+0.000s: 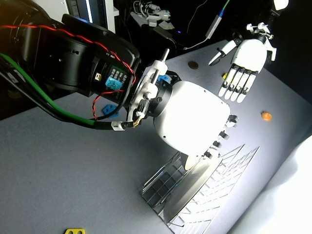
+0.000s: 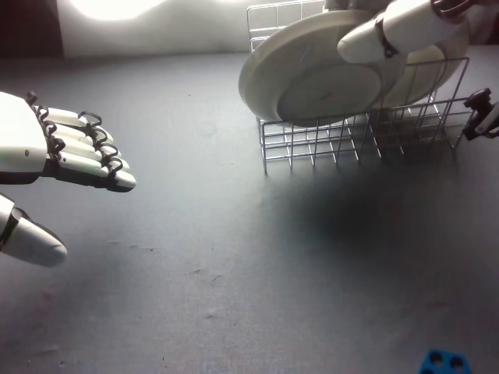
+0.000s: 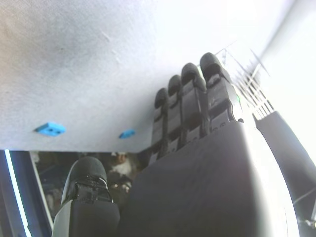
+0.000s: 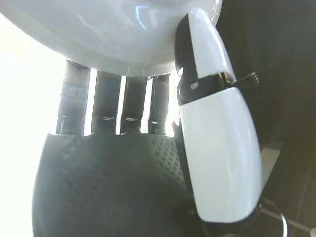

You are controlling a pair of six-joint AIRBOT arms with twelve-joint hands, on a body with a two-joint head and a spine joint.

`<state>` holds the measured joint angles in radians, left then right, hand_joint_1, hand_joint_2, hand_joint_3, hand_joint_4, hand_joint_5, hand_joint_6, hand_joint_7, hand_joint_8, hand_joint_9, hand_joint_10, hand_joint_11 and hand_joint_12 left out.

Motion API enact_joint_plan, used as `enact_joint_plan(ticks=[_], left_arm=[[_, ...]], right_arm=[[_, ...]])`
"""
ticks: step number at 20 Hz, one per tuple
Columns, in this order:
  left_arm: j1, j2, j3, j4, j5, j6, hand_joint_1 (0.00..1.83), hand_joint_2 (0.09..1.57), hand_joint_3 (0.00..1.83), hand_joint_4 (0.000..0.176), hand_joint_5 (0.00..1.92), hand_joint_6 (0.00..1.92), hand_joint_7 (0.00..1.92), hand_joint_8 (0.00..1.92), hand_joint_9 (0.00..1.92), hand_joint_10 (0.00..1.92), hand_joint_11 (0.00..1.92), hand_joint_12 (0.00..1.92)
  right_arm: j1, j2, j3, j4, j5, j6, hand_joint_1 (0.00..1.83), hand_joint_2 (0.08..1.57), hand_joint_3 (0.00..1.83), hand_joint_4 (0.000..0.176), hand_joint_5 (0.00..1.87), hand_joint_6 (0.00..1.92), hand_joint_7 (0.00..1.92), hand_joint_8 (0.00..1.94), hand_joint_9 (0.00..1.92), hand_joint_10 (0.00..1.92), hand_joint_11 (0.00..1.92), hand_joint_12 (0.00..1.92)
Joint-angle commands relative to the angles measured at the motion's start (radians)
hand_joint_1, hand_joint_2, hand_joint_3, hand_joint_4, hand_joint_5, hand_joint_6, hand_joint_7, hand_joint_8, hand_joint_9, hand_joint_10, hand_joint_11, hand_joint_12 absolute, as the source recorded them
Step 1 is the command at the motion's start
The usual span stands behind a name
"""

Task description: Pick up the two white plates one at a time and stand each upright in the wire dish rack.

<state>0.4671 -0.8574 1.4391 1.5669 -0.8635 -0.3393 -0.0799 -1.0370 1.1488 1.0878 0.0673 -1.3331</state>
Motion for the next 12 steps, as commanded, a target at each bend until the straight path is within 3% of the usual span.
enact_joint_plan(ticks=[1,12], left_arm=[[-0.013,0.006,0.000,-0.057,-0.026,-0.001,0.00,1.15,0.00,0.000,0.16,0.00,0.19,0.00,0.16,0.00,0.00,0.31],[-0.014,0.007,-0.002,-0.057,-0.026,-0.001,0.00,1.15,0.00,0.000,0.16,0.00,0.19,0.00,0.16,0.00,0.00,0.28]], right_arm=[[0.010,0.003,0.005,0.003,0.063,0.011,1.18,1.17,0.00,0.022,0.84,1.23,0.92,1.10,0.94,0.77,0.61,1.43],[-0.019,-0.024,0.048,-0.030,0.071,0.010,1.19,1.17,0.00,0.027,0.86,1.21,0.91,1.10,0.91,0.81,0.58,1.46]])
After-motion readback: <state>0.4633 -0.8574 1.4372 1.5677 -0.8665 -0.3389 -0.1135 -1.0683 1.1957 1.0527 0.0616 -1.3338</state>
